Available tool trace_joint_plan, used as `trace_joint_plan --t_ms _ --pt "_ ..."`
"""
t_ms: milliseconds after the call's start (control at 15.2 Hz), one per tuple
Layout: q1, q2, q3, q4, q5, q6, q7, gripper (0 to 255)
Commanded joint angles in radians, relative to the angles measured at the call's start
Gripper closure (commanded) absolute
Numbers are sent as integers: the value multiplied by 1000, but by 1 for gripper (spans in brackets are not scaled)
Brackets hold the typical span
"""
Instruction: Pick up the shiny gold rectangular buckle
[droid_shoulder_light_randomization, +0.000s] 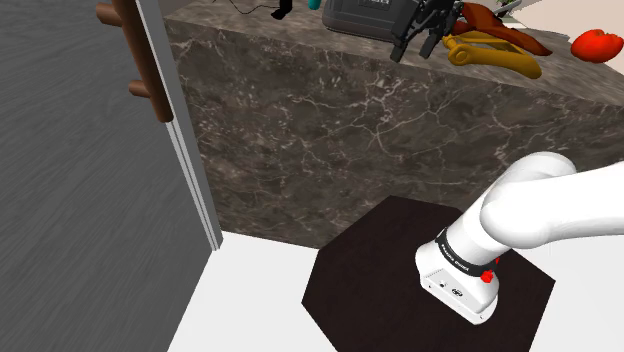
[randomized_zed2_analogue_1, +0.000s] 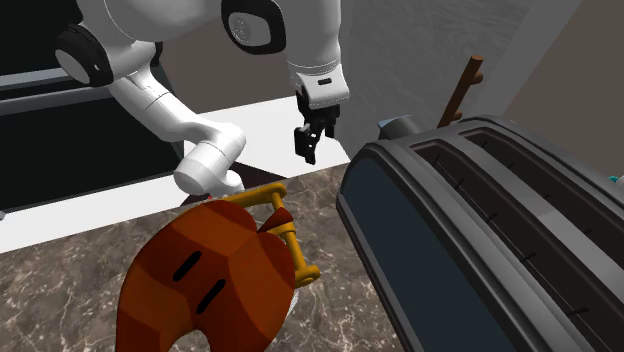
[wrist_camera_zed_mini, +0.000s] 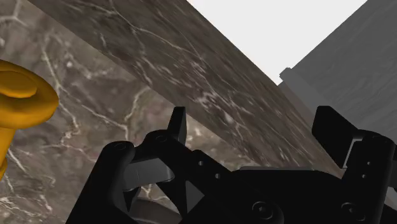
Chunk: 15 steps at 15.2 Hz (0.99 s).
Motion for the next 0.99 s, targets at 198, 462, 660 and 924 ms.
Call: trace_joint_plan --t_ms 198,462,660,924 --pt "-24 1 -60 35 -38 -55 -56 0" --pt "-53 18 -139 97 -90 -124 -131 0" --pt "-71 43 -197 154 -129 -172 -190 0" --pt "-85 62 -243 187 -160 -196 -236 0"
